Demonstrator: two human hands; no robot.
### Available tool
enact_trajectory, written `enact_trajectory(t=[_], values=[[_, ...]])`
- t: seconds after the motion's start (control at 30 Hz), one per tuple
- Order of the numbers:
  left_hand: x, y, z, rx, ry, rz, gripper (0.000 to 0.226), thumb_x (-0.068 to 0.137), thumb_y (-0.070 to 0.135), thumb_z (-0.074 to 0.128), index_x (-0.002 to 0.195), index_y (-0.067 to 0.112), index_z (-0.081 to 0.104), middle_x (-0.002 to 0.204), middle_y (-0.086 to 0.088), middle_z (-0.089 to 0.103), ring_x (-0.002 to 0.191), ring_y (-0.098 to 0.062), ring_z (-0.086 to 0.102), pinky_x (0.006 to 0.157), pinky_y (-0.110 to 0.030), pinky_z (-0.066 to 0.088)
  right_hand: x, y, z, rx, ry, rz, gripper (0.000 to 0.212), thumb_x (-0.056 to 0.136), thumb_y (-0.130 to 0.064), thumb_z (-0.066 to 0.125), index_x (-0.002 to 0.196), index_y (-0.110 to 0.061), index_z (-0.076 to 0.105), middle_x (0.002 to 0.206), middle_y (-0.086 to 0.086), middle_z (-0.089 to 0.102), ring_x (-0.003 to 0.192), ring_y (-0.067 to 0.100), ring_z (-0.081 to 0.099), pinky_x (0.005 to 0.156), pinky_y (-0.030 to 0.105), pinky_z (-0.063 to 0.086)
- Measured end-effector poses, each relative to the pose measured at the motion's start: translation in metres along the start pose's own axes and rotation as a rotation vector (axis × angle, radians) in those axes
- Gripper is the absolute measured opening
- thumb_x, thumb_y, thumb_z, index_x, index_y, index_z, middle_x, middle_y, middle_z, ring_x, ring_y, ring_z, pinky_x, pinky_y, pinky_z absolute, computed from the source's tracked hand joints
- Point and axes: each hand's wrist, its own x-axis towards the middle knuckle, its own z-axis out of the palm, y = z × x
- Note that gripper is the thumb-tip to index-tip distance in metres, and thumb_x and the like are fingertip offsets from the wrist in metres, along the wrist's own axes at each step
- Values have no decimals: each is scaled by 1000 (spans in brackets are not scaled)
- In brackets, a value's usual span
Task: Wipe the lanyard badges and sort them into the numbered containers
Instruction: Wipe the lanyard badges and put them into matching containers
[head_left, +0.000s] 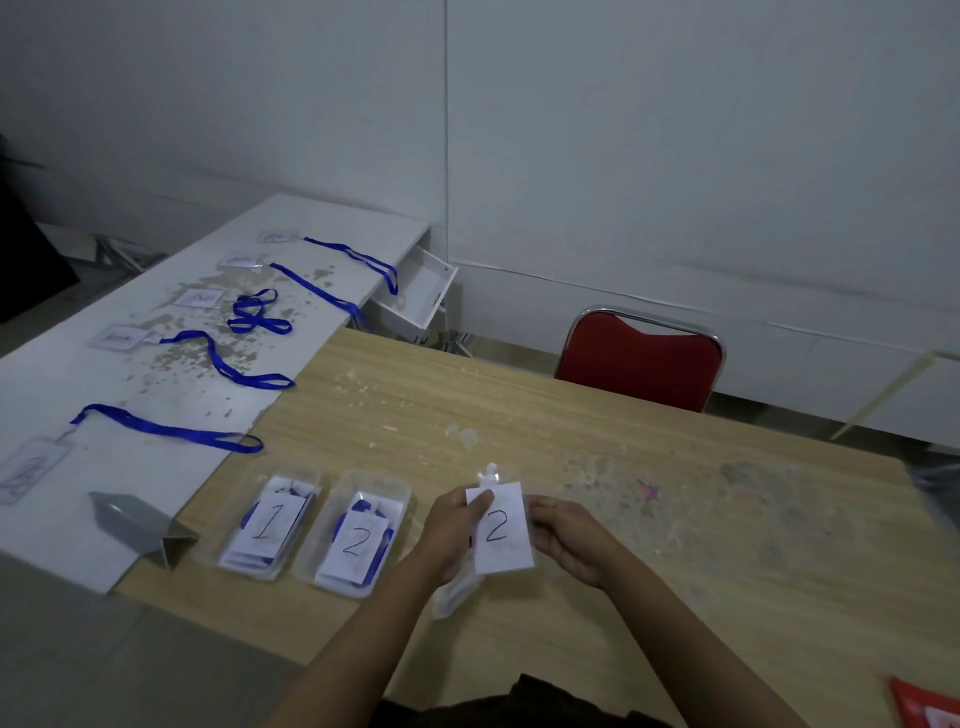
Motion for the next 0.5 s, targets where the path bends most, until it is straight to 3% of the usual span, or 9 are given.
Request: enact_trajectory(t=[0.13,0.27,0.37,0.5], values=[[-5,-4,-22,-21,69,-13,27,99,12,51,119,-5,60,112,-26,67,96,-33,65,80,-41,55,-1,11,17,46,-93,12,28,97,-17,52,113,-1,68,114,18,70,104,32,68,90,41,56],[-8,1,-40,-39,69,-47,29,100,16,50,120,-2,60,106,-19,70,92,-28,66,72,-32,55,11,24,38,-134,5,-86,27,93,-8,62,119,0,67,108,14,74,99,28,71,77,34,59],[-8,10,-57,-135,10,-91,33,102,17,44,122,-7,57,117,-29,63,99,-36,64,92,-47,52,23,31,54,-131,37,-119,22,93,-10,62,113,-5,70,107,14,74,98,29,71,78,35,59],[-5,21,-83,-201,-66,-152,37,104,21,37,123,-5,56,120,-28,62,109,-41,61,102,-54,45,40,42,78,-109,97,-102,22,95,-12,59,113,-5,69,102,12,75,88,23,74,67,28,57]])
